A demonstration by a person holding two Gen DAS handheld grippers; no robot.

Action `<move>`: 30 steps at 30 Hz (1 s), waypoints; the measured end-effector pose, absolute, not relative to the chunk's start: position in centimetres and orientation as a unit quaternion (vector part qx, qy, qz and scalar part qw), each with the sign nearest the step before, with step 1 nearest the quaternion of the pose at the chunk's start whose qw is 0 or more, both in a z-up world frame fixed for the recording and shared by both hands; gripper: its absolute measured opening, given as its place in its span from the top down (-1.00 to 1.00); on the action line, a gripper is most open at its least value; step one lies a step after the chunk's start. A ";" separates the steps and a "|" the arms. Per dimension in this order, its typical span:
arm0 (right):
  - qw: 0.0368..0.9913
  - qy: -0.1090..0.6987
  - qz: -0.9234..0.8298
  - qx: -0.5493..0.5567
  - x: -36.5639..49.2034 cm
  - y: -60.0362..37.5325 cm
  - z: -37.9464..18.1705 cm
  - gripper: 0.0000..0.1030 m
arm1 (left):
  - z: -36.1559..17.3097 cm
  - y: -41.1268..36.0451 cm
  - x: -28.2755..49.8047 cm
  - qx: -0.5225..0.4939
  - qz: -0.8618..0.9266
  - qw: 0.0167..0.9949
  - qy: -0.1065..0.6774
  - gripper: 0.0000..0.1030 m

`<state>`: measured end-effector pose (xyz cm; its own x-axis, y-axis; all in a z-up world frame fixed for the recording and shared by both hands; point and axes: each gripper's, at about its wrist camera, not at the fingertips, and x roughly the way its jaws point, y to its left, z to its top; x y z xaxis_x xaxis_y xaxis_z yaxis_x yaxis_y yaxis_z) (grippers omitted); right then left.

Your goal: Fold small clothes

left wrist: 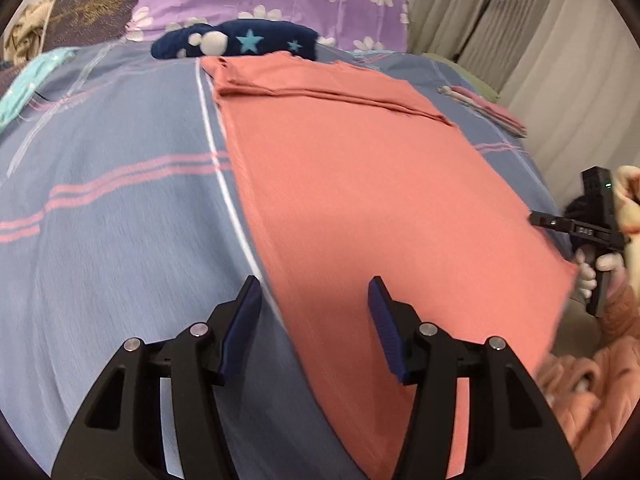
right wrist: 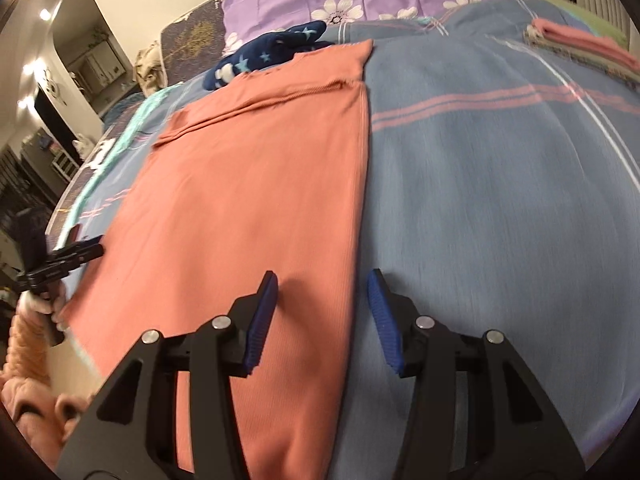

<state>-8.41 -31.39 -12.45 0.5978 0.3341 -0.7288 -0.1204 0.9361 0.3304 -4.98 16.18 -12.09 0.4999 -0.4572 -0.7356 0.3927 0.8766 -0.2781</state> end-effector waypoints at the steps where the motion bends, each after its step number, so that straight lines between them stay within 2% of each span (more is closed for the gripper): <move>1: 0.882 0.431 0.137 0.134 -9.2 -31.6 -12.4 0.06 | -12.1 16.2 -6.2 -0.048 -0.260 0.860 0.436 -0.08; 6: 0.857 0.440 0.179 0.197 -13.2 -33.2 -12.8 0.09 | -12.2 16.2 -10.5 -0.100 -0.306 0.837 0.442 -0.05; 10: 0.842 0.443 0.205 0.231 -14.0 -33.6 -13.2 0.09 | -12.3 15.4 -12.0 -0.099 -0.315 0.832 0.445 -0.04; 12: 0.835 0.443 0.216 0.244 -12.9 -33.6 -13.5 0.09 | -12.4 15.1 -11.4 -0.102 -0.314 0.832 0.447 0.08; 14: 0.830 0.443 0.223 0.255 -11.4 -33.4 -13.6 0.13 | -12.7 15.1 -10.9 -0.111 -0.306 0.832 0.449 0.49; 15: 0.827 0.444 0.225 0.259 -11.0 -33.3 -13.6 0.18 | -12.8 15.3 -10.5 -0.123 -0.300 0.832 0.451 0.62; 16: 0.826 0.449 0.223 0.258 -10.8 -33.1 -13.6 0.45 | -12.9 15.6 -10.4 -0.136 -0.298 0.831 0.451 0.89; 17: 0.824 0.453 0.220 0.258 -10.9 -32.9 -13.5 0.90 | -12.8 16.1 -10.5 -0.153 -0.296 0.830 0.448 0.93; 21: 0.827 0.432 0.229 0.279 -11.9 -33.4 -12.4 0.92 | -10.0 16.7 -11.2 -0.179 -0.307 0.848 0.394 0.96; 24: 0.839 0.370 0.256 0.305 -12.4 -34.3 -9.0 0.93 | -5.1 16.3 -11.9 -0.172 -0.331 0.869 0.325 0.97; 30: 0.887 0.266 0.271 0.262 -17.0 -34.7 -0.9 0.94 | 2.1 16.9 -16.0 -0.149 -0.344 0.900 0.220 0.96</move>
